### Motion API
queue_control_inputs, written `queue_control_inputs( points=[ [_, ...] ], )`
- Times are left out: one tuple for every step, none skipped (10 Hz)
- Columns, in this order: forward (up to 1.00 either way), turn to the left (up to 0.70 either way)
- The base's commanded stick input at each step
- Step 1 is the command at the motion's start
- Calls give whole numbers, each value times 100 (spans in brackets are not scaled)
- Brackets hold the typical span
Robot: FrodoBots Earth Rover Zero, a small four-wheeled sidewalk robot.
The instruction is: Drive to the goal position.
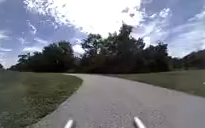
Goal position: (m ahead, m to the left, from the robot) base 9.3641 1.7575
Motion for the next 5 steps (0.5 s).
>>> queue_control_inputs(
  points=[
    [70,0],
    [70,0],
    [70,0],
    [70,0],
    [70,0]
  ],
)
